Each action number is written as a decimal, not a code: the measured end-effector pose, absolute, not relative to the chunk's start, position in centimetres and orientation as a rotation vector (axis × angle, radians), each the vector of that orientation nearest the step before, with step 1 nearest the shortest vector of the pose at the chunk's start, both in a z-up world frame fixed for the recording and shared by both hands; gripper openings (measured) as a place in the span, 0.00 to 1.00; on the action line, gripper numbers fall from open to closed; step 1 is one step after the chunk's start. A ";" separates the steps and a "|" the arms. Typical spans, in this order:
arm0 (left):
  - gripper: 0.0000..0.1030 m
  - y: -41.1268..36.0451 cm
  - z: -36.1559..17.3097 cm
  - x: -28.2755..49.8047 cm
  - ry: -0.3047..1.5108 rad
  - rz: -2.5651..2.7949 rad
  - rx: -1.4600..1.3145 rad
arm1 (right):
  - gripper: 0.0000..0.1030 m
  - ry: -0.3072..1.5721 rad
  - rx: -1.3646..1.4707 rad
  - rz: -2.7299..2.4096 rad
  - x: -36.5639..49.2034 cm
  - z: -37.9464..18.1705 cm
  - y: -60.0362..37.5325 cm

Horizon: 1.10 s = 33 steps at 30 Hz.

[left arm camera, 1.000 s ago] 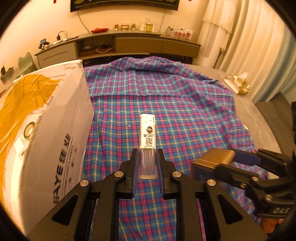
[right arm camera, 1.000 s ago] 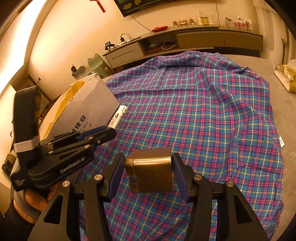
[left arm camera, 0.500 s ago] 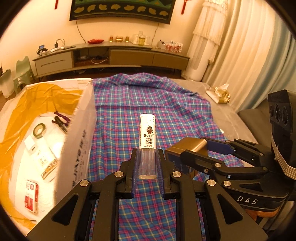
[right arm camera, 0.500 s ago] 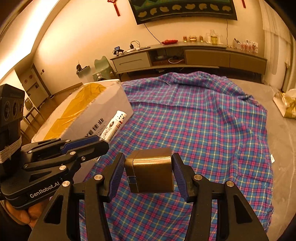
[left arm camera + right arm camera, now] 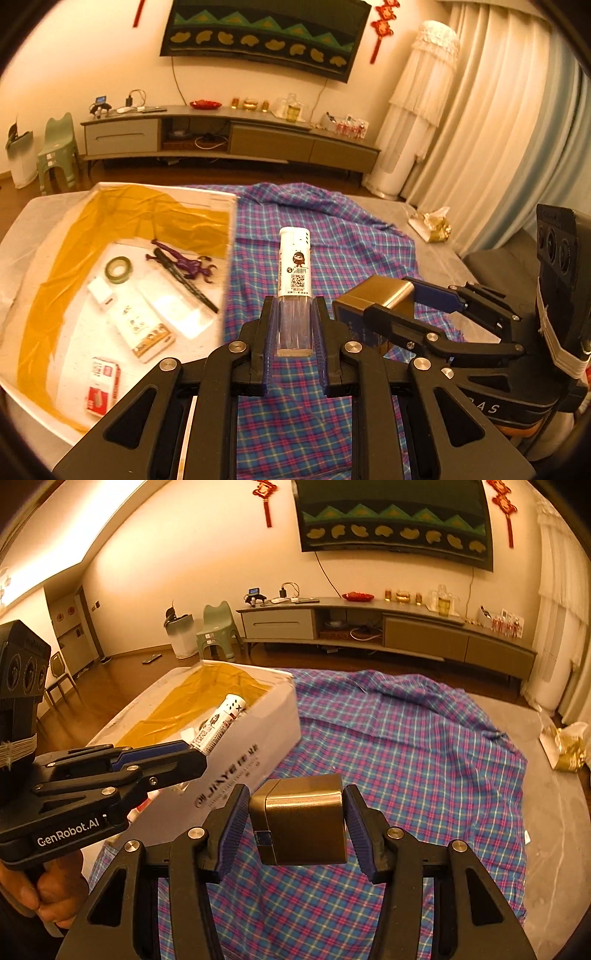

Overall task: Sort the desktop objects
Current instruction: 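Carry lip-balm tube in left tool while right tool carries gold box to white box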

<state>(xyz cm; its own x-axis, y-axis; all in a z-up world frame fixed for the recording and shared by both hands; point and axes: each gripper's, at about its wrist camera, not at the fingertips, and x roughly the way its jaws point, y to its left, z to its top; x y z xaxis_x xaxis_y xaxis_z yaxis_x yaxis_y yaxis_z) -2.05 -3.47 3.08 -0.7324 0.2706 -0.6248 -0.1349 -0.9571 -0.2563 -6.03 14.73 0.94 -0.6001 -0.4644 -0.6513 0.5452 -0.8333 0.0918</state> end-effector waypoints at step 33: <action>0.18 -16.4 6.0 1.2 -0.554 2.836 -0.896 | 0.52 0.232 0.761 -2.353 -2.2 7.3 3.7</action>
<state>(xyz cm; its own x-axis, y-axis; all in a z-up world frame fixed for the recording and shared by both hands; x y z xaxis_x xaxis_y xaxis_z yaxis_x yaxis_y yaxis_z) 1.19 -16.37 5.96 -0.8184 0.2164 -0.5323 -0.0003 -0.9265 -0.3762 -2.17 3.67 7.27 -0.6235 -0.5274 -0.5772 0.6300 -0.7761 0.0287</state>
